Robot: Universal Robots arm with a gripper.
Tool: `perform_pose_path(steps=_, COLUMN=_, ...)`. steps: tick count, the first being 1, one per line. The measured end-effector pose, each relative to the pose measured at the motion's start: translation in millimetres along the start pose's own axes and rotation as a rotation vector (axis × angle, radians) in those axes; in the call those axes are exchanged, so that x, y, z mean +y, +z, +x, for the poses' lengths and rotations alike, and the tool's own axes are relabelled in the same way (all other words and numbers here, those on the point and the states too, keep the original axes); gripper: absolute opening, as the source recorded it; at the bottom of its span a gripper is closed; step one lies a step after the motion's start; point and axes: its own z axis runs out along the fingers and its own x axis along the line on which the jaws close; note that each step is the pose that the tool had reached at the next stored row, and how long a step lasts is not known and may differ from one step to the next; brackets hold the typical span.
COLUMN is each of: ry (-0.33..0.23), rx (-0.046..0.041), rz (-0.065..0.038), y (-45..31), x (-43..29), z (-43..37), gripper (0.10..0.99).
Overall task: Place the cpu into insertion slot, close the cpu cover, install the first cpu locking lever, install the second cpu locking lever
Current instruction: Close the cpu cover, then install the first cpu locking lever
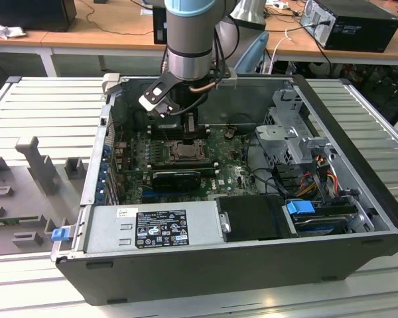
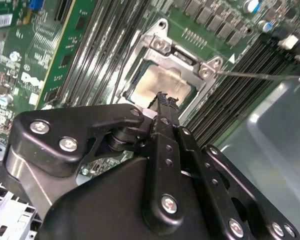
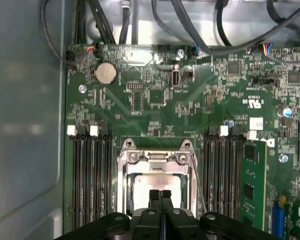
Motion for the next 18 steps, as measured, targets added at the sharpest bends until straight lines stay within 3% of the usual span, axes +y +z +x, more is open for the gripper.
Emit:
perform_pose_path(steps=7, ry=0.0, rx=0.0, rz=0.0, y=-0.2, x=-8.0, z=0.1, gripper=0.106)
perform_pose_path(steps=18, ry=0.0, rx=0.0, rz=0.0, y=-5.0, x=-8.0, z=0.2, gripper=0.106)
